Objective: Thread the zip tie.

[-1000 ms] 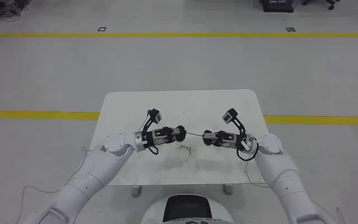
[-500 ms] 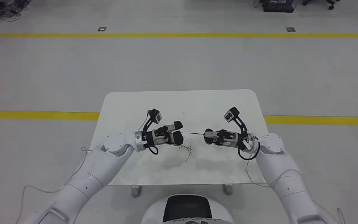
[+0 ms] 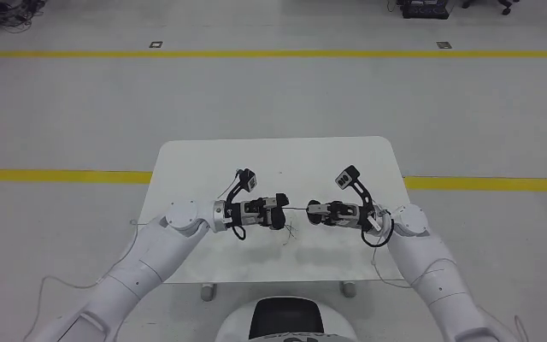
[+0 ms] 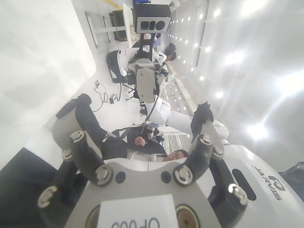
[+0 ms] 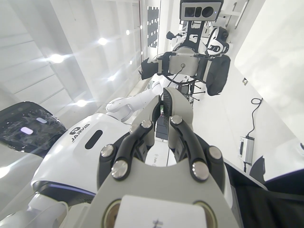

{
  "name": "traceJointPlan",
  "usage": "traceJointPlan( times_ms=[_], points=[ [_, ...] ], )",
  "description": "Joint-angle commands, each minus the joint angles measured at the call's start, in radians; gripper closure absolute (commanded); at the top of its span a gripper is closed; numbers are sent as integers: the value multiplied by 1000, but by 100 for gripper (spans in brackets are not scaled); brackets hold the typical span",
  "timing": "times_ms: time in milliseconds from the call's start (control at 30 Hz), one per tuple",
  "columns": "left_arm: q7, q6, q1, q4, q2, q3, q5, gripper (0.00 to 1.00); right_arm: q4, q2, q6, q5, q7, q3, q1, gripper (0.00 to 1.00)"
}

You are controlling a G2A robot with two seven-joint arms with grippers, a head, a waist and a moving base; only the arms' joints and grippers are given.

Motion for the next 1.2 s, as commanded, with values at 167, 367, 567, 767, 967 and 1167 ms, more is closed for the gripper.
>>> traceJointPlan(
  times_ms=[167,367,567,767,967,1167],
  points=[
    [12,23,12,-16,-2,4,-8,0,-42,2,10,-6,-12,-18,-19,100],
    [-30,25,6,-9,-8,15,-37,0,-27,1,6,-8,-7,-42,-7,100],
    [-12,21,-3,7,-13,23,-13,0,-23,2,-3,-3,-2,-56,1,100],
    [-15,15,-6,18,-16,24,-19,0,-35,5,-8,-3,-9,-61,-1,100],
    [-21,14,-8,26,-18,23,-23,0,-42,7,-8,-5,-18,-58,-4,100],
    [-27,14,-9,30,-19,22,-27,0,-47,10,-8,-9,-23,-59,-6,100]
  ],
)
